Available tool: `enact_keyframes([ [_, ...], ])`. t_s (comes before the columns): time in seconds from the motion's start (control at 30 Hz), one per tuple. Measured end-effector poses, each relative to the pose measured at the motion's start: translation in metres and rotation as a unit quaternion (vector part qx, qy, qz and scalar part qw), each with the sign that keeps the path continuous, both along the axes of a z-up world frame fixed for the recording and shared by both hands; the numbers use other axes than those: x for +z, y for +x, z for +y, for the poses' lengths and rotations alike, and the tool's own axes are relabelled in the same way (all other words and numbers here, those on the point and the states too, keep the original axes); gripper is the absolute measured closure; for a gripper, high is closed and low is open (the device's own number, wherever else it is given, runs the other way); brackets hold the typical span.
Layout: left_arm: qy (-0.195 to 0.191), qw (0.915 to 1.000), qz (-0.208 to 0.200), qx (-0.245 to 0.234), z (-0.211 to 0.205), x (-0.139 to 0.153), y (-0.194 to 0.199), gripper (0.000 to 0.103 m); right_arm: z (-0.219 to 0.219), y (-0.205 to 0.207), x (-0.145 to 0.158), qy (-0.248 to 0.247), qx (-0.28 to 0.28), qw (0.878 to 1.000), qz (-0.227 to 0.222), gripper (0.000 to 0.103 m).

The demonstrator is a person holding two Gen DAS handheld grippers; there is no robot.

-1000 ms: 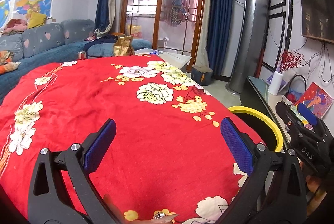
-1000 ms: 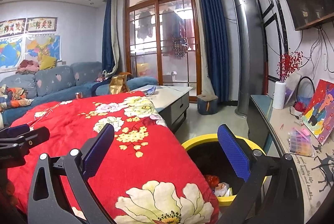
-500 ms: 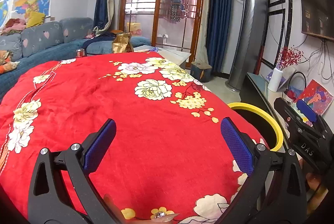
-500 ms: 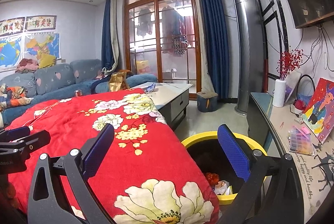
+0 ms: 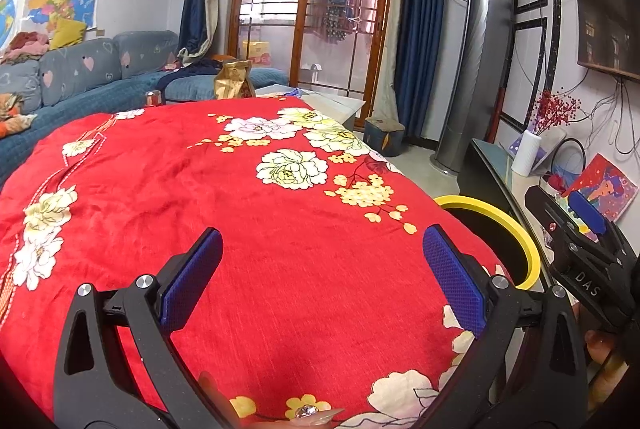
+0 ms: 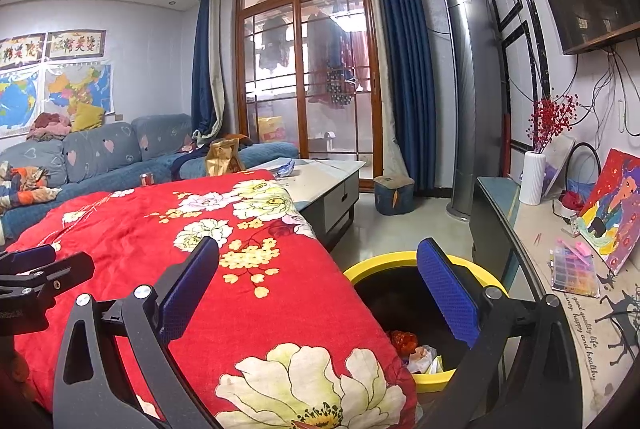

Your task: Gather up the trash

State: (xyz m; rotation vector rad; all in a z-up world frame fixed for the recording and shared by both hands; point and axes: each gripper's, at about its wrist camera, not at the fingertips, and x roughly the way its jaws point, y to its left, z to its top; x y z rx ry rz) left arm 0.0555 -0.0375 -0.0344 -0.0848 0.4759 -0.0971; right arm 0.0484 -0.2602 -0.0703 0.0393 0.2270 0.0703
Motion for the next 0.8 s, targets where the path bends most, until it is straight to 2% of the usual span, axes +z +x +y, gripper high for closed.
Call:
enact_keyframes([
  [0.8, -0.003, 1.0000, 0.005, 0.001, -0.0007, -0.0023, 0.0004, 0.011, -0.0016, -0.0010, -0.0019, -0.001, -0.005, 1.000, 0.001, 0.007],
])
